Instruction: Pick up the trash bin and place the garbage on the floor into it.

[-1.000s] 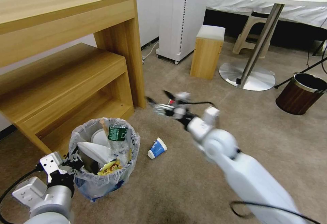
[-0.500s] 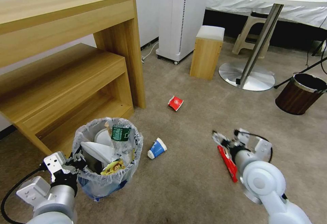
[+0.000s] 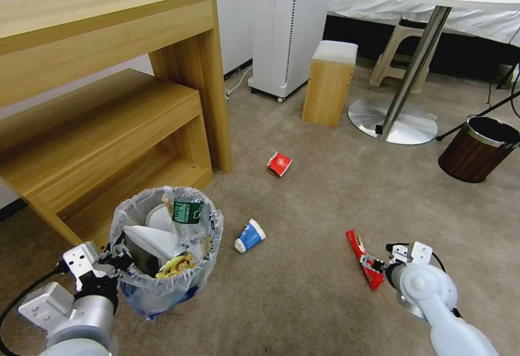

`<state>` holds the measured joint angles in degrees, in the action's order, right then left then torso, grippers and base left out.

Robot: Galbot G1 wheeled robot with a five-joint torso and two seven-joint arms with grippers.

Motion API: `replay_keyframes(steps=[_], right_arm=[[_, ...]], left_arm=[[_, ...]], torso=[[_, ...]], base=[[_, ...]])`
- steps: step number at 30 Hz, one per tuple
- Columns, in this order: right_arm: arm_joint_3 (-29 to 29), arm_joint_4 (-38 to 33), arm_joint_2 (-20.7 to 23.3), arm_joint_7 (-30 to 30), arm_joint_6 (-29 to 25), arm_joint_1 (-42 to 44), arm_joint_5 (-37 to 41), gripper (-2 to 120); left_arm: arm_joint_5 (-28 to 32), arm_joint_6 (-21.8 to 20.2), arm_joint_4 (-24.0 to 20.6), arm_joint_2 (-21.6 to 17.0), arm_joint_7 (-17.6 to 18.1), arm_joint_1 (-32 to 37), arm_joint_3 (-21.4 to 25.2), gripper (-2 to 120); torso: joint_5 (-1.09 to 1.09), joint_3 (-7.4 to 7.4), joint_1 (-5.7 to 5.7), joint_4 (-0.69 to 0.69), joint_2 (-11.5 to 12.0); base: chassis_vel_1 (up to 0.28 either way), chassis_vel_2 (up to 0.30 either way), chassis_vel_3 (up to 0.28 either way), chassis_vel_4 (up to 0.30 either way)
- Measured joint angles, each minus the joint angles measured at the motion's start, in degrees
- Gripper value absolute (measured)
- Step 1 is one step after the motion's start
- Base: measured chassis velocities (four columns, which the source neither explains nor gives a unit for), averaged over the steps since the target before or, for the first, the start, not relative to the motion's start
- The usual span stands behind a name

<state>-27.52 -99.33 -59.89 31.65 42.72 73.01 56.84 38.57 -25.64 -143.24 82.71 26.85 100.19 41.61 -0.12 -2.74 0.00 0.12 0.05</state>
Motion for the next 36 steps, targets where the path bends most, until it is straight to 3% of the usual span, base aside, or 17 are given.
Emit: replay_keyframes(steps=[2, 6, 10, 16, 21, 36], right_arm=[[3.9, 5.6, 1.7, -6.1, 0.0, -2.8, -5.9, 100], [7.2, 10.5, 2.9, -10.4, -0.2, -4.9, -9.7, 100], [8.4, 13.2, 2.7, -11.9, -0.2, -6.2, -10.9, 100], [9.1, 17.3, 1.8, -18.9, -0.4, -8.2, -18.0, 97], [9.6, 19.0, 1.4, -20.0, -0.5, -10.2, -21.0, 83], [10.6, 24.0, 0.3, -20.0, -0.6, -12.6, -25.3, 84]], left_arm=[[-0.6, 0.0, 0.0, 0.2, 0.1, 0.3, -0.1, 3], [-1.0, -0.1, 0.0, 0.3, 0.2, 0.3, -0.1, 3], [-1.4, -0.1, 0.0, 0.5, 0.2, 0.3, -0.2, 3], [-2.0, -0.2, 0.0, 0.6, 0.2, 0.0, -0.1, 3], [-2.4, -0.3, 0.0, 0.8, 0.2, -0.2, -0.3, 3], [-2.3, -0.2, 0.0, 1.3, 0.2, -0.5, -0.4, 3]], torso=[[0.01, 0.00, 0.00, -0.01, 0.0], [0.01, 0.00, 0.00, 0.00, 0.0], [0.01, 0.00, 0.00, 0.00, 0.0], [0.01, 0.00, 0.00, 0.00, 0.0], [0.01, 0.00, 0.00, 0.00, 0.0], [0.01, 0.00, 0.00, 0.00, 0.0]], base=[[0.000, 0.000, 0.000, 0.000], [0.000, 0.000, 0.000, 0.000], [0.000, 0.000, 0.000, 0.000], [0.000, 0.000, 0.000, 0.000], [0.000, 0.000, 0.000, 0.000], [0.000, 0.000, 0.000, 0.000]])
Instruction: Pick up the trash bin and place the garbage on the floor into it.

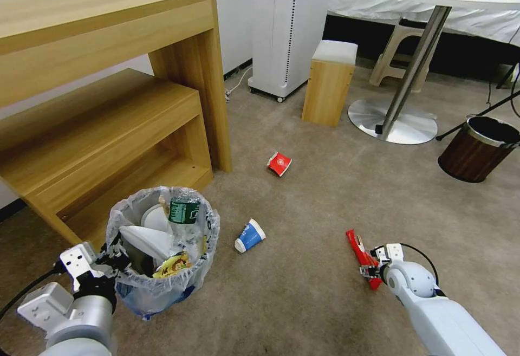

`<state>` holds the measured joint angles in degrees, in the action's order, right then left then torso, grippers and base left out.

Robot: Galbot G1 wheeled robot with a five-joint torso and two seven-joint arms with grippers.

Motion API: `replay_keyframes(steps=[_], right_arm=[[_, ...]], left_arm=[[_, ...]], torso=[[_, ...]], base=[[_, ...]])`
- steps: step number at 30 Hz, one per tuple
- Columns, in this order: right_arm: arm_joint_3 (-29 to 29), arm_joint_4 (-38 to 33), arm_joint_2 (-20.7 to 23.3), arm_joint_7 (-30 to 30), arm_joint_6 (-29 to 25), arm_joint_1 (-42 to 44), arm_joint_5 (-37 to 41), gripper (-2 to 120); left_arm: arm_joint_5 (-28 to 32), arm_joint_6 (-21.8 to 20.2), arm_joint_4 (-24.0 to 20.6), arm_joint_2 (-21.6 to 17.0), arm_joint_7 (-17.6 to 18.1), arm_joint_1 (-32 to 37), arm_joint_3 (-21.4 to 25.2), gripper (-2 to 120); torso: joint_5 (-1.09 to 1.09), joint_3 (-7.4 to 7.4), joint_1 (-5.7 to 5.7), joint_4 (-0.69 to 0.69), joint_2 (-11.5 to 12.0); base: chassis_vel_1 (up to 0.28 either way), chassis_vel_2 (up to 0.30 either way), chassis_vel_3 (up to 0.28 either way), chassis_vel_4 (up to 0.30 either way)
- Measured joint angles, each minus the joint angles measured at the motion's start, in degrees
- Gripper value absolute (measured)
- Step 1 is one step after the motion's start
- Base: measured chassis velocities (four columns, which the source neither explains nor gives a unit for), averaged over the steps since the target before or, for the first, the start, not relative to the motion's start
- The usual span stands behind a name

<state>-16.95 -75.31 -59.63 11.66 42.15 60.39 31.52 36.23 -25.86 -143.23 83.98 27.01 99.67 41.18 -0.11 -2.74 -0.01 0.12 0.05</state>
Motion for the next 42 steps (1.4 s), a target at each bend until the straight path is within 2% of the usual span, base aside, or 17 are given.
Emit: replay_keyframes(steps=[7, 11, 14, 17, 18, 21, 22, 26, 28, 31, 37, 40, 42], right_arm=[[0.5, 2.7, -1.8, -0.4, -0.9, -1.4, -1.3, 86], [0.9, 3.6, -2.5, -0.6, -1.2, -1.8, -2.2, 77], [1.2, 4.6, -3.0, -0.7, -1.6, -2.1, -3.5, 62], [1.5, 5.3, -3.1, -0.9, -2.2, -2.1, -4.4, 55], [1.5, 5.8, -3.1, -1.2, -2.8, -2.1, -5.3, 46], [1.5, 5.8, -3.1, -1.3, -3.1, -1.9, -5.8, 40], [1.3, 5.9, -3.1, -1.3, -3.3, -1.6, -6.3, 34], [1.1, 5.6, -2.9, -1.3, -3.3, -1.2, -6.6, 26], [0.9, 4.9, -2.7, -1.2, -3.5, -0.8, -7.3, 12], [0.8, 4.7, -2.7, -1.2, -3.8, -0.6, -7.8, 8], [0.5, 0.6, -1.4, -1.6, -5.6, 0.6, -6.8, 0], [-0.3, -7.1, 0.4, -3.9, -8.6, 1.7, -3.4, 0], [-0.5, -9.6, 1.1, -4.7, -9.8, 1.9, -2.7, 0]], left_arm=[[-0.1, 0.0, 0.0, 0.1, 0.0, 0.1, -0.2, 3], [-0.1, 0.0, 0.0, 0.0, 0.0, 0.1, 0.1, 3], [0.0, 0.0, 0.0, -0.1, 0.0, 0.2, 0.2, 3], [0.0, 0.0, 0.0, -0.1, 0.0, 0.2, 0.2, 3], [0.1, 0.0, 0.0, -0.2, -0.1, 0.2, 0.2, 3], [0.1, 0.1, 0.0, -0.2, -0.1, 0.2, 0.2, 3], [0.1, 0.1, 0.0, -0.2, -0.1, 0.2, 0.2, 3], [0.1, 0.1, 0.0, -0.3, -0.1, 0.2, 0.2, 3], [0.1, 0.1, 0.0, -0.3, -0.1, 0.2, 0.1, 3], [0.1, 0.1, 0.0, -0.4, -0.1, 0.3, 0.1, 3], [0.1, 0.2, 0.0, -0.4, -0.1, 0.5, 0.2, 3], [0.1, 0.2, 0.0, -0.4, -0.1, 0.6, 0.1, 3], [0.0, 0.2, 0.0, -0.4, -0.1, 0.6, 0.1, 3]], torso=[[0.00, 0.00, 0.00, 0.00, 0.0], [0.00, 0.00, 0.00, 0.00, 0.0], [-0.01, 0.01, 0.00, 0.00, 0.0], [0.00, 0.01, 0.00, 0.00, 0.0], [0.00, 0.01, 0.01, -0.02, 0.0], [0.00, 0.01, 0.01, -0.02, 0.0], [0.01, 0.01, 0.00, -0.03, 0.0], [-0.01, 0.01, 0.00, -0.01, 0.0], [-0.01, 0.00, 0.00, 0.01, 0.0], [-0.01, 0.00, 0.00, 0.01, 0.0], [0.00, 0.00, 0.00, 0.01, 0.0], [-0.01, 0.00, 0.00, 0.00, 0.0], [-0.01, 0.00, 0.00, 0.00, 0.0]], base=[[0.000, 0.000, 0.000, 0.000], [0.000, 0.000, 0.000, 0.000], [0.000, 0.000, 0.000, 0.000], [0.000, 0.000, 0.000, 0.000], [0.000, 0.000, 0.000, 0.000], [0.000, 0.000, 0.000, 0.000], [0.000, 0.000, 0.000, 0.000], [0.000, 0.000, 0.000, 0.000], [0.000, 0.000, 0.000, 0.000], [0.000, 0.000, 0.000, 0.000], [0.000, 0.000, 0.000, 0.000], [0.000, 0.000, 0.000, 0.000], [0.000, 0.000, 0.000, 0.000]])
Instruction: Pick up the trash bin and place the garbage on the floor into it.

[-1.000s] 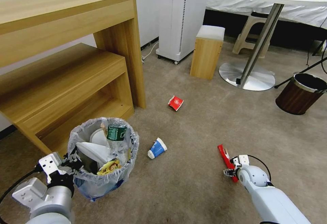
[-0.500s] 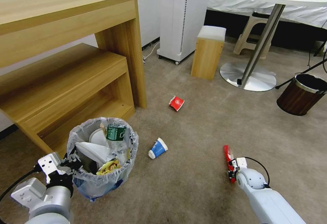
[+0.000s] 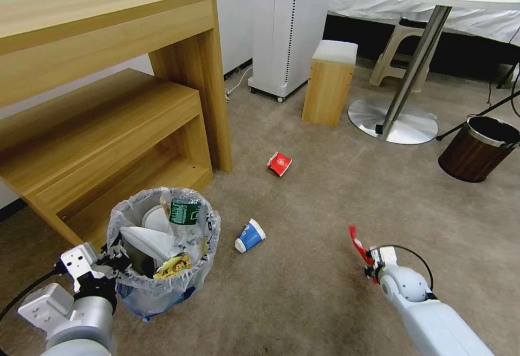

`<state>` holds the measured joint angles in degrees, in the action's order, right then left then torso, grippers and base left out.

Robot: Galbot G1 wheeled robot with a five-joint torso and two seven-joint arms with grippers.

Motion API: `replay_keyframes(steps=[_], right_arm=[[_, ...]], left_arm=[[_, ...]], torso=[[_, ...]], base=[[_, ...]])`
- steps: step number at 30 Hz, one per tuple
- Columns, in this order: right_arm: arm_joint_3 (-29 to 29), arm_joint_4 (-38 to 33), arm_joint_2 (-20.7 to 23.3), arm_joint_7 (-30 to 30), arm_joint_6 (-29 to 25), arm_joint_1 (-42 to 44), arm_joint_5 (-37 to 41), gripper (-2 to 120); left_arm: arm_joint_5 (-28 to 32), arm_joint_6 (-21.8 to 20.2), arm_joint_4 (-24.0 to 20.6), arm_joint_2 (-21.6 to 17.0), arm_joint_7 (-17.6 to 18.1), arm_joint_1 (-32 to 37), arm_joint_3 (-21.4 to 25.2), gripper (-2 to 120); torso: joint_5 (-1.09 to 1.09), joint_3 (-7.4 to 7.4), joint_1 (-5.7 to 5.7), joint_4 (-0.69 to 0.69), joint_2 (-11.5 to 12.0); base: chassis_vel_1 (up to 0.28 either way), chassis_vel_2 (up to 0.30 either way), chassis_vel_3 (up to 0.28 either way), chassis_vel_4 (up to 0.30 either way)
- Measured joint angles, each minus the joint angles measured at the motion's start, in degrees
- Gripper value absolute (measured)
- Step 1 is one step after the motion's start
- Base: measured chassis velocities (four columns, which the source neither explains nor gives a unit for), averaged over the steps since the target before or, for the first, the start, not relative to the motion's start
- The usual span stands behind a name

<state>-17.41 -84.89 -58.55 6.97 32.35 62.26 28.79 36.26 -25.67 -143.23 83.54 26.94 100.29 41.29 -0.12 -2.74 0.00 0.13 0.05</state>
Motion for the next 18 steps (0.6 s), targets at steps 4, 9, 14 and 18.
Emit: replay_keyframes(steps=[4, 9, 14, 18], right_arm=[[-0.2, -9.1, 2.6, -4.7, -5.3, 0.1, 1.0, 0], [1.2, -15.5, 6.0, -22.8, -21.2, -3.0, 1.0, 0], [7.8, -14.4, 6.4, -40.9, -36.5, -10.9, 5.0, 0], [15.5, -11.8, 4.8, -46.0, -40.2, -20.2, 12.7, 0]], left_arm=[[-0.2, 0.0, 0.0, 0.1, 0.0, 0.0, -0.2, 3], [-0.9, 0.0, 0.0, 0.2, 0.0, -0.3, -0.9, 3], [-1.6, 0.0, 0.0, 0.4, -0.1, -0.7, -1.8, 3], [-2.0, 0.0, 0.1, 0.4, -0.2, -1.0, -2.6, 3]], torso=[[-0.01, 0.00, 0.00, -0.01, 0.0], [-0.03, 0.00, 0.00, 0.00, 0.0], [0.01, 0.00, 0.00, 0.00, 0.0], [0.00, 0.00, 0.00, 0.00, 0.0]], base=[[0.000, 0.000, 0.000, 0.000], [0.000, 0.000, 0.000, 0.000], [0.000, 0.000, 0.000, 0.000], [0.000, 0.000, 0.000, 0.000]])
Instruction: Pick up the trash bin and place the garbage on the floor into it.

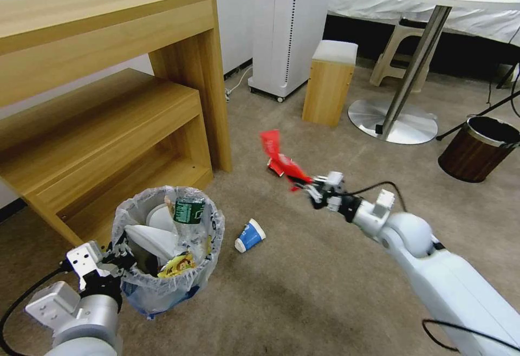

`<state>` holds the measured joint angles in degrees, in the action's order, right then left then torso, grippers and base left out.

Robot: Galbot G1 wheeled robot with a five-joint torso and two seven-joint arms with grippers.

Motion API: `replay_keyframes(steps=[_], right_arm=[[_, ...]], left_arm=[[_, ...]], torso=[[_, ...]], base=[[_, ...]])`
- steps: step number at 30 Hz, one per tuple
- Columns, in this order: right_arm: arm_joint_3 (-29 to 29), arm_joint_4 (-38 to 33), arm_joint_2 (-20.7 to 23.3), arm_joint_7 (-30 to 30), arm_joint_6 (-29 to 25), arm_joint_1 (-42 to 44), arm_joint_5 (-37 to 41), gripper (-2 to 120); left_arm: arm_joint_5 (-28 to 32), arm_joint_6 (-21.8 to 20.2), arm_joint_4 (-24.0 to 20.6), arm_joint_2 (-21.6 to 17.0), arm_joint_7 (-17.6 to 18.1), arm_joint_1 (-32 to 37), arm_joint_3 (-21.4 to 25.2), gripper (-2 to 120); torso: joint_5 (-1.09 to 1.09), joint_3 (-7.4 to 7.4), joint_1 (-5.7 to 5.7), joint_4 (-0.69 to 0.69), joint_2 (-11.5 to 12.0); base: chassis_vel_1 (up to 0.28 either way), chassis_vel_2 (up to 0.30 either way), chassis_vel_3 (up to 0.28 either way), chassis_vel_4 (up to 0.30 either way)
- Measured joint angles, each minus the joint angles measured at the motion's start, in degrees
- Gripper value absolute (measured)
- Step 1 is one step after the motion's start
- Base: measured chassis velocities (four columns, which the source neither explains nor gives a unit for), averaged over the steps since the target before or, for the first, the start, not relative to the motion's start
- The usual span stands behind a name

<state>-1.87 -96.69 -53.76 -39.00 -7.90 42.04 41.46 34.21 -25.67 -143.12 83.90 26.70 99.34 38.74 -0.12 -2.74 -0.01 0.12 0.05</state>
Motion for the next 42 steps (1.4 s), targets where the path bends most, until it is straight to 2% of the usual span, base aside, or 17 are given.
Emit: replay_keyframes(steps=[1, 3, 5, 6, 7, 9, 11, 13, 16, 20, 27, 42], right_arm=[[2.9, 1.6, -1.1, -1.3, -0.7, -3.4, 2.1, 0], [4.7, 2.7, -1.9, -1.8, -1.0, -5.3, 3.1, 0], [10.6, 6.7, -5.3, -2.8, -1.6, -10.5, 6.0, 0], [10.6, 6.7, -5.3, -2.8, -1.6, -10.5, 6.0, 0], [12.6, 8.2, -7.0, -2.9, -1.9, -12.1, 6.9, 0], [17.7, 12.6, -13.7, -3.1, -2.7, -16.2, 8.3, 0], [18.3, 13.1, -14.6, -3.2, -2.7, -16.6, 8.4, 0], [22.0, 15.8, -19.7, -3.4, -3.0, -19.4, 8.8, 0], [24.0, 16.3, -21.3, -3.3, -3.0, -20.2, 9.5, 0], [26.1, 15.1, -21.9, -3.0, -2.9, -19.8, 10.6, 0], [27.3, 11.8, -19.9, -2.8, -2.5, -16.5, 10.1, 0], [28.9, 13.9, -21.1, -2.4, -4.8, -11.9, 9.2, 0]], left_arm=[[-0.1, 0.0, 0.3, 0.0, 0.0, -0.2, -0.2, 3], [-0.2, 0.0, 0.4, 0.0, -0.1, -0.3, -0.3, 3], [-0.2, 0.0, 0.9, 0.0, -0.1, -0.8, -0.4, 3], [-0.2, 0.0, 0.9, 0.0, -0.1, -0.8, -0.4, 3], [-0.2, -0.1, 1.0, 0.0, -0.1, -1.0, -0.4, 3], [0.0, -0.1, 1.1, 0.1, -0.2, -1.3, -0.3, 3], [0.0, -0.1, 1.1, 0.0, -0.2, -1.3, -0.2, 3], [0.7, -0.2, 0.7, -0.3, -0.2, -1.2, 0.6, 3], [1.3, -0.4, 0.3, -0.4, -0.2, -1.2, 1.1, 3], [1.9, -0.4, 0.1, -0.6, -0.1, -1.4, 1.6, 3], [1.9, -0.5, 0.0, -0.5, -0.1, -1.5, 1.2, 3], [1.7, -0.5, -0.1, -0.4, -0.1, -0.4, 1.2, 3]], torso=[[-0.02, 0.00, 0.00, 0.00, 0.0], [-0.02, 0.00, 0.00, -0.01, 0.0], [-0.02, 0.00, 0.00, 0.01, 0.0], [-0.02, 0.00, 0.00, 0.01, 0.0], [-0.03, -0.01, 0.00, 0.01, 0.0], [-0.03, -0.01, 0.00, -0.01, 0.0], [-0.02, -0.01, 0.00, -0.02, 0.0], [-0.03, 0.00, 0.00, -0.03, 0.0], [-0.01, 0.00, 0.00, -0.02, 0.0], [0.00, 0.00, 0.00, -0.01, 0.0], [0.01, 0.01, 0.00, 0.01, 0.0], [0.01, 0.01, 0.00, -0.01, 0.0]], base=[[0.000, 0.000, 0.000, 0.000], [0.000, 0.000, 0.000, 0.000], [0.000, 0.000, 0.000, 0.000], [0.000, 0.000, 0.000, 0.000], [0.000, 0.000, 0.000, 0.000], [0.000, 0.000, 0.000, 0.000], [0.000, 0.000, 0.000, 0.000], [0.000, 0.000, 0.000, 0.000], [0.000, 0.000, 0.000, 0.000], [0.000, 0.000, 0.000, 0.000], [0.000, 0.000, 0.000, 0.000], [0.000, 0.000, 0.000, 0.000]])
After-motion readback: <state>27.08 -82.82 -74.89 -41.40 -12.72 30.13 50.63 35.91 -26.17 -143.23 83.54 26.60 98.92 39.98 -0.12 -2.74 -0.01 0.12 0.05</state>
